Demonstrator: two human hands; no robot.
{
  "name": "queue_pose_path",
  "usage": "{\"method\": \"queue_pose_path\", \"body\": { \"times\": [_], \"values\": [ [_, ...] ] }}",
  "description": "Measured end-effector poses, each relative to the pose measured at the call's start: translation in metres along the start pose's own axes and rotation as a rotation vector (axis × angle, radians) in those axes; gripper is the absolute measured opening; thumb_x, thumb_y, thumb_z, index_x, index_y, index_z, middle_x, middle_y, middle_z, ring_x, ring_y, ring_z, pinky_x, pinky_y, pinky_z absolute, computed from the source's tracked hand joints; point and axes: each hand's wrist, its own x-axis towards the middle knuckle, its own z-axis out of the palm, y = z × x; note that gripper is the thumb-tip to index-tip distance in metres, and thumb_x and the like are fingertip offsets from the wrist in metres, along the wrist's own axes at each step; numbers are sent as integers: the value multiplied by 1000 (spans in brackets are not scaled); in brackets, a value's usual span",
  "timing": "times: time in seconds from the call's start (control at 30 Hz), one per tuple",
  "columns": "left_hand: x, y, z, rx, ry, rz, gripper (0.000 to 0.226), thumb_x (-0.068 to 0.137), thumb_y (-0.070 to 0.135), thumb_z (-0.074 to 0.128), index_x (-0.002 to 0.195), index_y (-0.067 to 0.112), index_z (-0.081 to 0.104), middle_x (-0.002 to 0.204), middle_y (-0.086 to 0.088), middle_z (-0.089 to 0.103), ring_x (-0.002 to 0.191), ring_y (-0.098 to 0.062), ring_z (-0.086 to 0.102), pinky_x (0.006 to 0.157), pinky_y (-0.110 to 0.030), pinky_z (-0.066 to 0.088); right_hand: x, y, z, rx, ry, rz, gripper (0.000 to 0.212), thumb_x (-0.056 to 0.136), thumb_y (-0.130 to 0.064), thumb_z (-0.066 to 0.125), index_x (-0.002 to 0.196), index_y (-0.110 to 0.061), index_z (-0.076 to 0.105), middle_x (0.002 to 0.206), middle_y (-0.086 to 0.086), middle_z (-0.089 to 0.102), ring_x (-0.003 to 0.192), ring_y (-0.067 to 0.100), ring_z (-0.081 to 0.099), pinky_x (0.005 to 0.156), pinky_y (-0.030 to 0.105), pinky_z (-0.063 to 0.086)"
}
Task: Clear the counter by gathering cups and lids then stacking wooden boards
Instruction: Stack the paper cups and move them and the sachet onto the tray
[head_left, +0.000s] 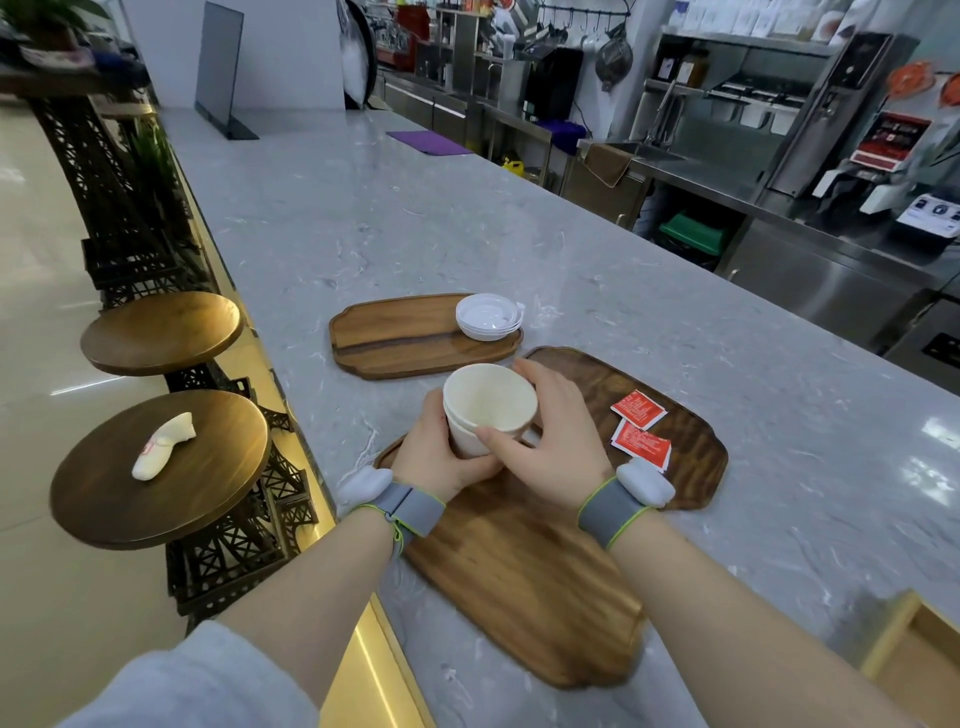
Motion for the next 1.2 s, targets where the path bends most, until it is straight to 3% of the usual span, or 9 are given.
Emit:
{"method": "queue_pose_path", "body": {
  "times": [0.1,0.27,0.37,0.5,0.6,0.67,0.77,0.97,1.2],
  "values": [
    [1,-2,0,29,4,-1,85,48,46,75,121,27,36,100,30,44,94,3,49,70,-1,34,-4,1,4,2,5,-8,69,76,-36,72,134,-11,44,132,3,53,125,21,43,105,35,32],
    [0,-1,0,16,20,-1,80,50,43,79,114,34,32,100,34,44,88,16,47,65,2,38,-6,13,-7,68,-63,34,63,84,-42,63,135,-14,41,135,2,51,125,18,43,107,38,34],
    [0,0,4,-6,17,9,81,51,40,80,117,32,33,103,30,47,95,4,50,72,1,37,-11,35,-18,33,2,144,60,91,-39,55,141,-11,37,142,8,45,132,21,40,111,39,32],
    [1,-2,4,-14,15,29,86,51,40,78,123,25,35,107,21,47,106,-6,48,86,-21,39,-8,65,-37,-146,115,248,38,87,-25,60,121,-9,58,117,10,65,114,28,54,99,37,41],
    [2,-3,4,-20,13,29,83,51,41,79,119,31,32,106,30,45,105,-4,48,81,-13,39,-7,88,-49,-295,142,350,24,83,-17,59,103,-9,68,103,14,70,102,35,59,89,38,45],
    [2,-3,3,-22,16,29,83,51,41,79,117,33,31,105,32,43,105,-4,49,80,-10,38,-8,100,-53,-422,106,448,26,83,-21,58,103,-9,68,107,17,68,104,38,57,89,39,44],
    [3,-4,3,-19,19,32,83,50,42,80,117,34,31,105,30,44,106,-4,49,85,-18,39,-11,113,-54,-507,24,565,34,83,-33,57,106,-10,66,113,17,64,106,39,55,89,38,43],
    [2,-3,5,-29,36,40,81,50,38,80,116,32,33,104,35,43,102,-1,49,78,-6,35,-12,117,-54,-505,-14,628,50,80,-43,67,120,-14,58,123,16,56,113,37,50,94,38,39],
    [2,-3,3,-21,34,42,82,50,38,80,117,30,34,104,35,41,97,4,48,73,2,33,-9,112,-60,-346,-113,564,52,82,-25,69,129,-13,52,128,15,44,112,31,53,96,27,37]
  ]
}}
